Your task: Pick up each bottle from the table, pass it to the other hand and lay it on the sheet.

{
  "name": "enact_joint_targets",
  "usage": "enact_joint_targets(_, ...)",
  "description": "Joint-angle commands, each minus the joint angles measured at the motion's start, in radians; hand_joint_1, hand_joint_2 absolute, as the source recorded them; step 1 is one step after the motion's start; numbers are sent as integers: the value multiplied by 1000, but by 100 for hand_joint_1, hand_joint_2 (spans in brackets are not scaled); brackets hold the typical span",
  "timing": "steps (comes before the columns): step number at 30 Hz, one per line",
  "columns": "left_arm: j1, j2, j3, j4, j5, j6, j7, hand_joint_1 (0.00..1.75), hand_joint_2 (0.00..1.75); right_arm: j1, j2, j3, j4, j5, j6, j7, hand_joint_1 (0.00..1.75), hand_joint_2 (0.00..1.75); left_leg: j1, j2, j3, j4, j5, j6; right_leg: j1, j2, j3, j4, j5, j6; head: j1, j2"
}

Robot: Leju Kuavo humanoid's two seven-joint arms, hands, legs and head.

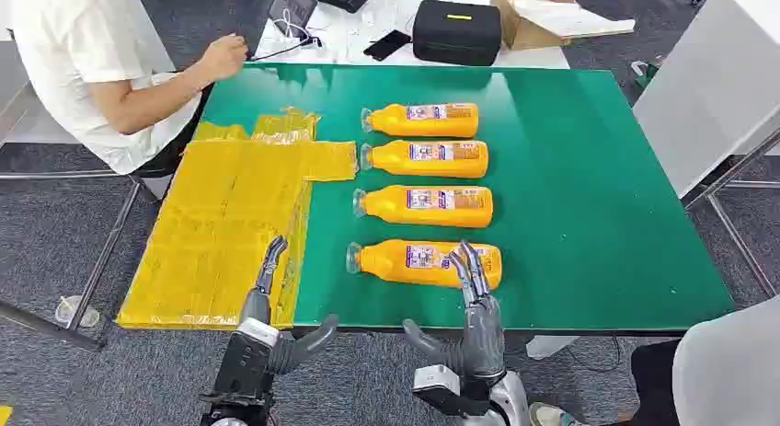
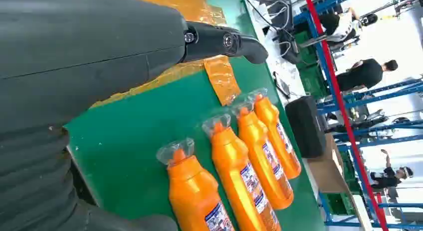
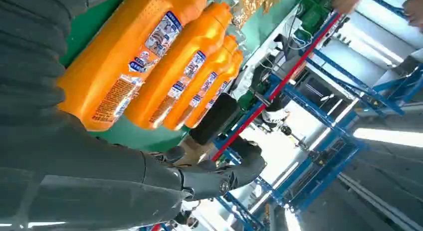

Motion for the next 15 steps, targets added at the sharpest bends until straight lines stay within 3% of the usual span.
enact_joint_targets(1, -19, 20, -12, 42, 6, 1, 5, 0, 175, -13, -9, -1, 51, 1, -3, 1, 0, 175, 0, 1, 6, -1, -2, 0, 1, 0, 6, -1, -2, -2, 0, 0)
enact_joint_targets(9, -18, 20, -13, 43, 6, 1, 5, 0, 175, -11, -9, -1, 52, 1, -3, 1, 0, 175, 0, 1, 3, -1, -1, 0, 1, 0, 3, -1, -1, -1, 0, 0)
enact_joint_targets(11, -18, 20, -13, 43, 6, 1, 5, 0, 175, -11, -9, -1, 52, 1, -3, 1, 0, 175, 1, 2, 9, -1, -3, 1, 1, 0, 9, -2, -3, -3, 0, 0)
enact_joint_targets(15, -18, 20, -13, 43, 6, 1, 5, 0, 175, -11, -9, -1, 52, 1, -3, 1, 0, 175, 0, 0, 3, -1, -1, 0, 0, 0, 3, -1, -1, -1, 0, 0)
